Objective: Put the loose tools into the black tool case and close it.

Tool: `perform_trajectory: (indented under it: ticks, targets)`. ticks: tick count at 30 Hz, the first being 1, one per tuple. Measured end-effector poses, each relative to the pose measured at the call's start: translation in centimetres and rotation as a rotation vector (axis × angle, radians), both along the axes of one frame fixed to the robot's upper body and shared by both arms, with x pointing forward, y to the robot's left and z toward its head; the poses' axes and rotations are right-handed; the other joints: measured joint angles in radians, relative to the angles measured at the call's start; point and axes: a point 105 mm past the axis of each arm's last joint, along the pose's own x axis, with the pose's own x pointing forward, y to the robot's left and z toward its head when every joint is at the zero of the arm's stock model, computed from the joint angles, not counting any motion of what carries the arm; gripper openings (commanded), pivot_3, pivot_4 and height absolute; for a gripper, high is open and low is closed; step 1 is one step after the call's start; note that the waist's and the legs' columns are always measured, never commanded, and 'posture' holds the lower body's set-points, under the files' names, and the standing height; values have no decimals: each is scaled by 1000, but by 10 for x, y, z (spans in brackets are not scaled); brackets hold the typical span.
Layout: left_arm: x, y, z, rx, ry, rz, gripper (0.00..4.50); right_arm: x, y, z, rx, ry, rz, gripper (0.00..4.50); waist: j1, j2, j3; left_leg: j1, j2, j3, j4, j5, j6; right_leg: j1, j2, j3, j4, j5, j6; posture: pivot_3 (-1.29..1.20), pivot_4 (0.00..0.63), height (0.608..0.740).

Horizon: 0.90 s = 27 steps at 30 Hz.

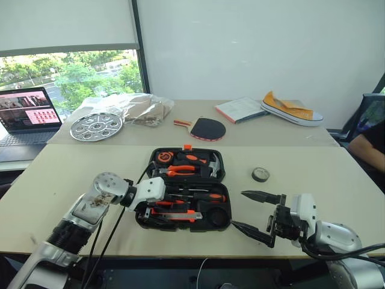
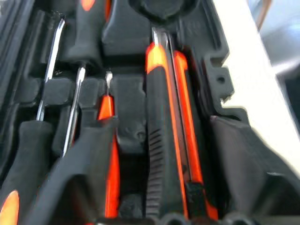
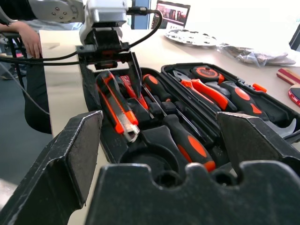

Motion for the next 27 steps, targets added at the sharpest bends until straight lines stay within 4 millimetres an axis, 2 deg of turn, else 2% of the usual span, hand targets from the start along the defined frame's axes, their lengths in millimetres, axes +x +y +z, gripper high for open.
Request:
perform_trajectory:
  ticks: [5, 6, 7, 9, 10, 15, 16, 23, 27]
  targets:
    - [7, 7, 40, -114, -42, 0, 3902, 1, -2, -3, -3, 9, 3, 4500, 4, 0, 0, 0, 0, 0, 1, 0, 1, 0, -1, 0, 0, 0, 0, 0, 150, 740]
    - [8, 8, 45, -128, -56, 6, 3373, 1, -2, -3, -3, 8, 4, 4500, 4, 0, 0, 0, 0, 0, 1, 0, 1, 0, -1, 0, 0, 0, 0, 0, 150, 740]
    - [9, 9, 47, -135, -68, 15, 3171, 1, -2, -3, -3, 4, 4, 4500, 4, 0, 0, 0, 0, 0, 1, 0, 0, 0, -1, 0, 0, 0, 0, 0, 150, 740]
    - [9, 8, 44, -139, -80, 12, 2315, 1, -2, -3, -3, 4, 2, 4500, 4, 0, 0, 0, 0, 0, 1, 0, 0, 0, -1, 0, 0, 0, 0, 0, 150, 740]
    - [7, 8, 42, -142, -84, 3, 2065, 0, -3, -4, -4, 6, 1, 4500, 4, 0, 0, 0, 0, 0, 1, 0, 0, 0, -1, 0, 0, 0, 0, 0, 150, 740]
    - [-6, 0, 22, -121, -42, -32, 139, -2, -4, -8, -3, 19, -7, 4500, 6, 0, 0, 0, 0, 0, 1, 0, 0, 0, -1, 1, 0, 0, 0, 0, 150, 740]
    - [-6, -1, 20, -110, -48, -28, 19, -2, -4, -8, -3, 20, -8, 4500, 6, 0, 0, 0, 0, 0, 1, 0, 0, 0, -1, 1, 0, 0, 0, 0, 150, 740]
    - [6, -1, -3, -43, -87, 50, 19, -3, -5, -9, -1, 21, -15, 4500, 12, 0, 0, 0, 0, 0, 1, 0, 0, 1, 0, 1, 0, 0, 0, 0, 150, 740]
    - [5, 0, -5, -35, -81, 49, 19, -2, -5, -9, 1, 19, -22, 4500, 12, 0, 0, 0, 0, 0, 1, 0, 0, 1, 0, 1, 0, 0, 0, 0, 150, 740]
